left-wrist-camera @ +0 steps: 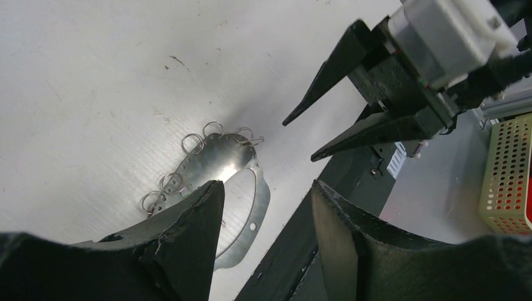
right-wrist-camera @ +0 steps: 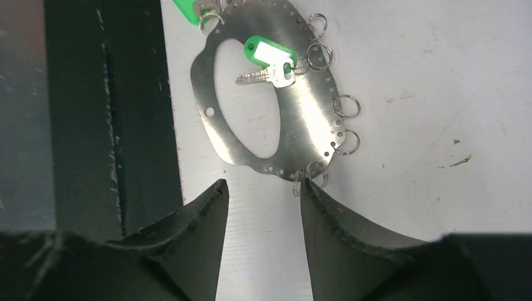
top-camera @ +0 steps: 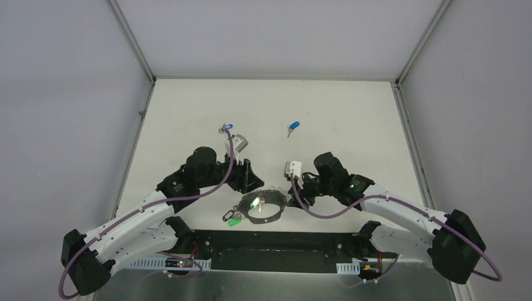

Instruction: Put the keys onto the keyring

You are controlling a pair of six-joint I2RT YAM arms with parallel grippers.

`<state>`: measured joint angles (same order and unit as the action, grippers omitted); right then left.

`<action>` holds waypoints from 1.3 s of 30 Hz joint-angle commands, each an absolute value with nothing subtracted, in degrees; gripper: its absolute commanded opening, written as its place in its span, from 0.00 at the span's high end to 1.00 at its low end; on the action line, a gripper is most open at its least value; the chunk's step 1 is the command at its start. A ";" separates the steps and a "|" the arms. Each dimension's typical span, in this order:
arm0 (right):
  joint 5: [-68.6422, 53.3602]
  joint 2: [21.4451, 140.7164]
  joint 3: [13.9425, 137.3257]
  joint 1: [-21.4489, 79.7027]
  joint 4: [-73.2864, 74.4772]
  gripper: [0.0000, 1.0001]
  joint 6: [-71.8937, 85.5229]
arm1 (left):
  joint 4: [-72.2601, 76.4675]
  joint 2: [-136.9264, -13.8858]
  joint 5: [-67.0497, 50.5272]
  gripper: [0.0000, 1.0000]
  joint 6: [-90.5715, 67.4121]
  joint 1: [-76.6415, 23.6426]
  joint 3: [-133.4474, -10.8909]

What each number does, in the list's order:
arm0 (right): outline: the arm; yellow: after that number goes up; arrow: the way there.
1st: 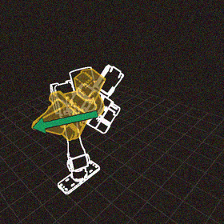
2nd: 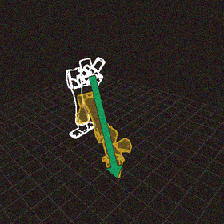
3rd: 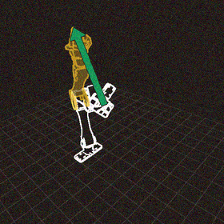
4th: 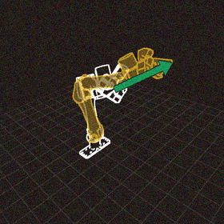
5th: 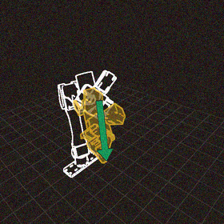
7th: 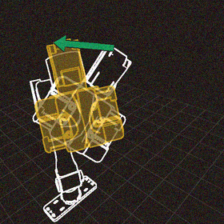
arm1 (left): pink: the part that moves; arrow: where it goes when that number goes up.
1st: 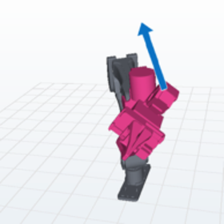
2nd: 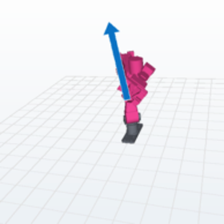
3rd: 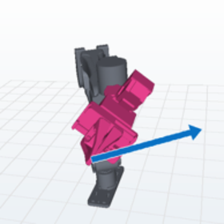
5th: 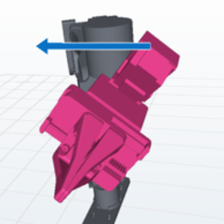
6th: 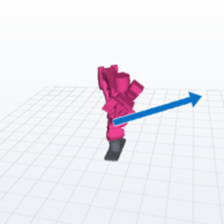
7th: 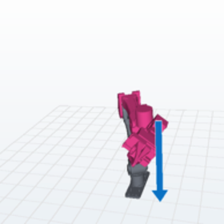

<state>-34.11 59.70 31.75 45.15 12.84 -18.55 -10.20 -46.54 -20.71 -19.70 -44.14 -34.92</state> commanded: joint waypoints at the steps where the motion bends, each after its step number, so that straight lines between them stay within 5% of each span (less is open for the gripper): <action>1: -24.33 61.14 31.62 50.32 11.42 0.54 -27.83 | -6.46 -45.32 -19.88 0.45 -18.06 -43.69 -34.45; 8: -8.76 67.45 31.90 56.86 11.89 0.60 -31.83 | -6.32 -45.78 -19.62 0.45 -18.02 -43.68 -34.62; 20: -5.64 72.76 33.37 60.37 12.40 0.78 -33.51 | -6.38 -45.49 -18.75 0.45 -18.20 -43.69 -34.17; 39: -5.72 78.59 38.15 62.09 14.41 0.79 -30.56 | -7.10 -44.08 -17.59 0.45 -17.94 -43.70 -33.75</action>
<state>-6.63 77.78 35.53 61.76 14.24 -32.40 -9.30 -45.30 -18.33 -19.42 -44.14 -33.89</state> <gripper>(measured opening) 0.214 0.548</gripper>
